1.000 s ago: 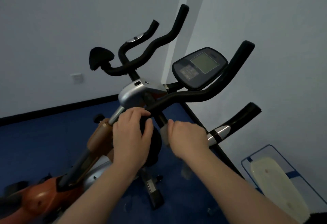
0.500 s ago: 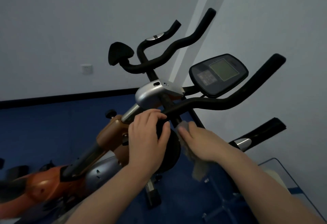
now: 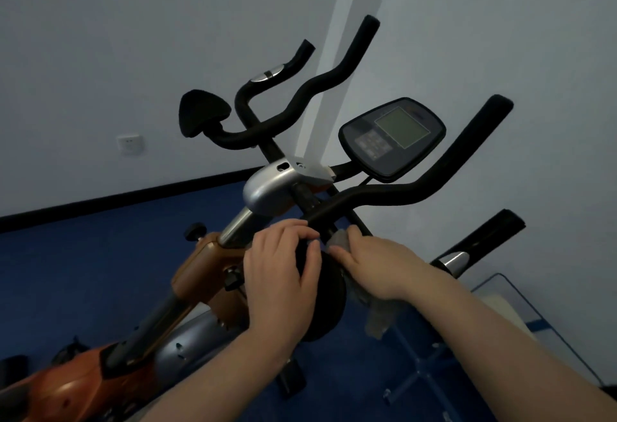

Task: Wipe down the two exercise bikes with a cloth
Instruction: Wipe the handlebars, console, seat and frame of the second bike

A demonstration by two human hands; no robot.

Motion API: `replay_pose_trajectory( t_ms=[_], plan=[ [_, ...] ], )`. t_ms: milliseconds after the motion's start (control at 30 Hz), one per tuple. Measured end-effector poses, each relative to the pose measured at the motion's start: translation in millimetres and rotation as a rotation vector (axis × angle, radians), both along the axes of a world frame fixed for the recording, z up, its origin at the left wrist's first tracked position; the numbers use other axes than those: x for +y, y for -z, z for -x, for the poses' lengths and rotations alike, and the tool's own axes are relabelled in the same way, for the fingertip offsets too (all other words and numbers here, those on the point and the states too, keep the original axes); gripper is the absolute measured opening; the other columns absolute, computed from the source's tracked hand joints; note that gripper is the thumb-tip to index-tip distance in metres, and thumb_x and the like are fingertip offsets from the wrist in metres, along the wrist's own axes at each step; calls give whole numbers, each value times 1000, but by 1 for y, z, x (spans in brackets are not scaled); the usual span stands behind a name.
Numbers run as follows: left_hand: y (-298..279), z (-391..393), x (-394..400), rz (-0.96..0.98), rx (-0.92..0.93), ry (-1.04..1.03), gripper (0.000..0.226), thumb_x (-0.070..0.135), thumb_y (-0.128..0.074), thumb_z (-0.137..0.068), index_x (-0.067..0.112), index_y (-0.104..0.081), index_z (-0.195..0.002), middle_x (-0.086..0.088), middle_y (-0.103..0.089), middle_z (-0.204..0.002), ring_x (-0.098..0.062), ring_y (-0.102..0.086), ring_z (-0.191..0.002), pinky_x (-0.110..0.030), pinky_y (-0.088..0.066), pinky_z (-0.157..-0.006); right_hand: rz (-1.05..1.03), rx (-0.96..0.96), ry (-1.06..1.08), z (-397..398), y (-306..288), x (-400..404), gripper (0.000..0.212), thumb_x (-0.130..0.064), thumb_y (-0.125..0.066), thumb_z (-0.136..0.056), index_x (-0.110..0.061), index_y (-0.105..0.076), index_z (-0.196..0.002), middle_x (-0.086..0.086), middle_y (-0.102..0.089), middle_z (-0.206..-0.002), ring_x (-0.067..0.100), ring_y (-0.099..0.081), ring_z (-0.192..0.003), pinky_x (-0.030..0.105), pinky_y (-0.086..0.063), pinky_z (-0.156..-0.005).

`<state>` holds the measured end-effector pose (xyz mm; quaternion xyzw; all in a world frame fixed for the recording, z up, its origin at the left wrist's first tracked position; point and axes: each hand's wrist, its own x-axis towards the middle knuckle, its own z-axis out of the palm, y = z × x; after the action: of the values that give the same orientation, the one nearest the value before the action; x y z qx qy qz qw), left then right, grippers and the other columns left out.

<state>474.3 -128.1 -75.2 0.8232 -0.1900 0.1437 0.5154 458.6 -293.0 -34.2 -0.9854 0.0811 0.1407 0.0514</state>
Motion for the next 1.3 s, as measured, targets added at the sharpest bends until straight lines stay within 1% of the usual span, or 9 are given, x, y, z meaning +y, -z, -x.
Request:
replay_pose_trajectory(
  t_ms=[167,267,500,633,700,800,1000,1167,1300],
  plan=[
    [2,0,1,-22,-10,17,14,37,-49,-94,33,-60,-101,20,-55,-112,-4,-49,-109,-26,-36,-89,-116,-118,68,-14,2,14,54,-55,-25,-101,-12,-39,-129,13,-62,-110,29,-60,-96,43,-48,-80],
    [1,0,2,-44,-13,31,10,33,-53,-93,32,-60,-101,19,-55,-112,-5,-48,-109,-26,-34,-89,43,-150,9,21,3,8,46,-55,-27,-99,-18,-37,-124,5,-63,-103,27,-61,-85,37,-41,-69],
    [-8,1,8,-121,14,110,15,25,-60,-87,36,-60,-97,21,-54,-113,-3,-43,-113,-26,-23,-95,484,-549,-296,83,-17,-50,42,-50,-43,-92,-17,-68,-87,-2,-67,-84,20,-65,-83,44,-35,-107],
    [-30,16,-10,-272,-117,235,12,29,-57,-87,38,-59,-95,23,-56,-106,0,-45,-109,-19,-13,-97,406,-749,-52,91,-18,-72,40,-43,-46,-92,-11,-68,-90,3,-66,-97,27,-60,-103,41,-11,-117],
    [-41,24,-26,-323,-163,284,12,27,-56,-88,34,-61,-97,20,-58,-104,-4,-50,-106,-20,-15,-95,413,-745,-181,88,4,-60,40,-44,-45,-94,-12,-68,-91,3,-66,-97,26,-59,-104,44,-15,-118],
    [-50,28,-47,-376,-180,350,16,18,-57,-91,28,-63,-102,14,-61,-103,-10,-55,-102,-21,-21,-90,502,-721,-380,85,-11,-84,44,-46,-40,-99,-14,-69,-92,2,-67,-93,24,-63,-100,49,-22,-116],
    [-45,34,-80,-320,-7,378,23,18,-46,-99,28,-61,-113,12,-60,-111,-9,-53,-104,-25,-35,-89,473,-941,-185,85,0,-101,32,-36,-52,-93,-10,-70,-94,5,-67,-96,27,-62,-106,47,-17,-118],
    [-29,48,-98,-278,117,359,18,25,-43,-102,26,-60,-106,12,-63,-93,-8,-57,-86,-34,-45,-82,615,-934,-512,78,-37,-143,37,-42,-48,-99,-14,-70,-90,2,-64,-83,23,-63,-86,47,-34,-111],
    [-24,54,-103,-432,-88,250,20,16,-45,-101,24,-56,-85,13,-51,-63,-12,-53,-58,-35,-40,-76,391,-1066,-334,68,-44,-149,38,-42,-52,-97,-11,-69,-84,2,-63,-79,23,-59,-79,36,-53,-73]
  ],
)
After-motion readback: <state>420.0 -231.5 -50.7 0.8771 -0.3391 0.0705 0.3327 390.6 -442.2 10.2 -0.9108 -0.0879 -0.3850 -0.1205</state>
